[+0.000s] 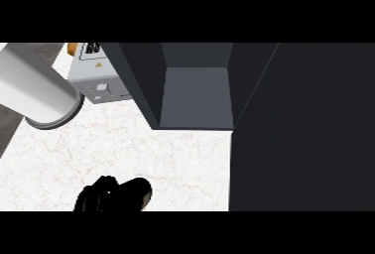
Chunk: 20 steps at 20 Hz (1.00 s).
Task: Pick up the wine, place it into the cabinet and close the cabinet
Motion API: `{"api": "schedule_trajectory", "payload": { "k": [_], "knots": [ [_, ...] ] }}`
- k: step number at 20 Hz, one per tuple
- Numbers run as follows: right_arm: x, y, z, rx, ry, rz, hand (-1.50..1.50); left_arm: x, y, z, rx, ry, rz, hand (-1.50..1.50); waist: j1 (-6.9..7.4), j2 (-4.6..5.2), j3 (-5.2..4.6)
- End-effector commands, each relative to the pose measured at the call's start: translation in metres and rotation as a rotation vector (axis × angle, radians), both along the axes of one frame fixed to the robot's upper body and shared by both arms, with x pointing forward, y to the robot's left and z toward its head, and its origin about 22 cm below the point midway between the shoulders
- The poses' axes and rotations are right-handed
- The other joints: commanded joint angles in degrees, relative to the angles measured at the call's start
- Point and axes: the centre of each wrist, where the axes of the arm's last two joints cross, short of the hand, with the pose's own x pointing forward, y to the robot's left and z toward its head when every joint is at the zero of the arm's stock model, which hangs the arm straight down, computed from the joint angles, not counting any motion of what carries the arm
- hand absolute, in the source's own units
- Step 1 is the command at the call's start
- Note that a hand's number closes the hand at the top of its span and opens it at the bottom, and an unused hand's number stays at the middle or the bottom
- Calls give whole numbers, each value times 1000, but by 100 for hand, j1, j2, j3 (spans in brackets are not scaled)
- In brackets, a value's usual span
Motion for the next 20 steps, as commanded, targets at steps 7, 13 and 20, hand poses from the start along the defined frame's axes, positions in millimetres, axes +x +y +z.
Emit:
{"api": "schedule_trajectory", "payload": {
  "k": [7,13,20],
  "knots": [
    [3,-13,-6,-12,14,13,-150,-4,-35,93,-67,-54,-66,150,-38,26,-16],
    [-6,7,-4,-1,13,20,-150,-2,-43,142,-44,-94,-67,150,-50,23,-20],
    [-2,3,-1,17,14,20,-150,55,-82,170,-60,-95,-71,150,-89,31,-23]
  ]
}}
